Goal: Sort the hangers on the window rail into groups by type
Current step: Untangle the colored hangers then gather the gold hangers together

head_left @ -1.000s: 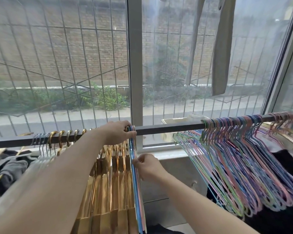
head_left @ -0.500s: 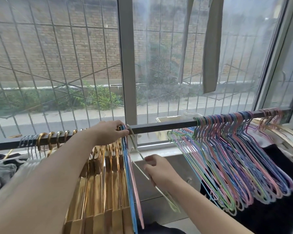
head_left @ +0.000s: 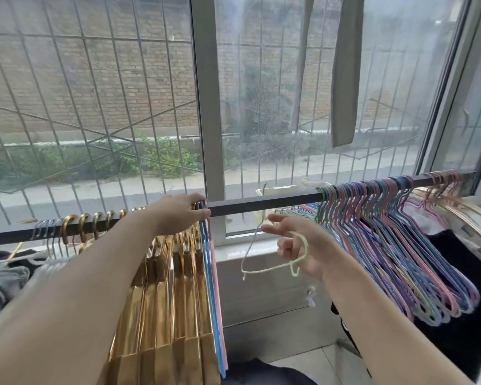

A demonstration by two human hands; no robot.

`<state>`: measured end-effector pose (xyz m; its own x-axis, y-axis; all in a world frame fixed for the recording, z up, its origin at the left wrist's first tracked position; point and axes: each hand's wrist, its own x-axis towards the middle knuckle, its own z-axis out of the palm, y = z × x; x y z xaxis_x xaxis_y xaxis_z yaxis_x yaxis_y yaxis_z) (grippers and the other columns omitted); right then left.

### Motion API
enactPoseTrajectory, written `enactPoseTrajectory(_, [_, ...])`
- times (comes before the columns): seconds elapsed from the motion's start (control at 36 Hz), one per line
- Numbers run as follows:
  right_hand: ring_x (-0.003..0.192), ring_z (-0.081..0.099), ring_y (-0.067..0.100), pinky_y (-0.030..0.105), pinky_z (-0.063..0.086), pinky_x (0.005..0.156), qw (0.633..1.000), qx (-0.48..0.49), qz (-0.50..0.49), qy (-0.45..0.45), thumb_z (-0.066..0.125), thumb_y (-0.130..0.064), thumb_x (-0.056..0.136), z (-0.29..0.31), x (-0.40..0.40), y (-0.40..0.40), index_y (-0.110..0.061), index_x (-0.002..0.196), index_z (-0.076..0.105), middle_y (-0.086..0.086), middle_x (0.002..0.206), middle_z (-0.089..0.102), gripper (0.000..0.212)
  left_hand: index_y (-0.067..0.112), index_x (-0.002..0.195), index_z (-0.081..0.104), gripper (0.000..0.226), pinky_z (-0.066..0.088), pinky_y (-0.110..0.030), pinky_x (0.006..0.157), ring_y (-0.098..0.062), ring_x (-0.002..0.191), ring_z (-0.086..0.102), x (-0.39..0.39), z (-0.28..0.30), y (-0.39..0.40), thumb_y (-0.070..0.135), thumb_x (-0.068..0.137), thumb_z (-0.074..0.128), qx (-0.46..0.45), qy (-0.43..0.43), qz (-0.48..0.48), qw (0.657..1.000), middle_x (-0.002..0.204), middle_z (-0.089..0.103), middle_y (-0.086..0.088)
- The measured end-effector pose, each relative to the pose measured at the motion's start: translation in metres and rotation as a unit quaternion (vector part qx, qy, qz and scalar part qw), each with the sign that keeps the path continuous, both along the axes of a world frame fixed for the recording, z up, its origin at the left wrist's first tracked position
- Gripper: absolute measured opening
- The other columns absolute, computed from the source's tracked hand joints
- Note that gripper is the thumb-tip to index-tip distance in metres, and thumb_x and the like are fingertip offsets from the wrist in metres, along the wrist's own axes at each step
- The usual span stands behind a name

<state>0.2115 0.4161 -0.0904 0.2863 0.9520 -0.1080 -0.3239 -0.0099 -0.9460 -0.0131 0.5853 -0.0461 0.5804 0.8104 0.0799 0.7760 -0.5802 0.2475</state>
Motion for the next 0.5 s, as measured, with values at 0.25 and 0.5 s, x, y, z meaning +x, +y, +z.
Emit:
enactPoseTrajectory(0.25, [0.050,0.052,0.013,0.024,0.043,0.045,0.984,-0.133,-0.028,-0.113,0.050,0.001,0.098,-0.059,0.019,-0.010,0.002,0.115,0.064,0.021,0.114,0.073,0.023,0.042,0.152,0.038,0.053,0.039,-0.049,0.112,-0.027,0.134,0.046,-0.003,0.003,-0.004,0.062,0.103,0.041,0.008,0.004,-0.003,1.000,0.151,0.050,-0.004])
enactPoseTrajectory(0.5, [0.054,0.056,0.014,0.029,0.048,0.061,0.981,-0.165,0.044,-0.093,0.048,0.005,0.096,-0.076,0.018,-0.045,0.006,0.115,0.065,0.020,0.106,0.070,0.026,0.043,0.158,0.028,0.065,0.018,-0.053,0.123,-0.031,0.153,0.022,-0.004,0.006,-0.004,0.072,0.101,0.017,0.054,0.057,0.036,0.996,0.168,0.026,-0.004])
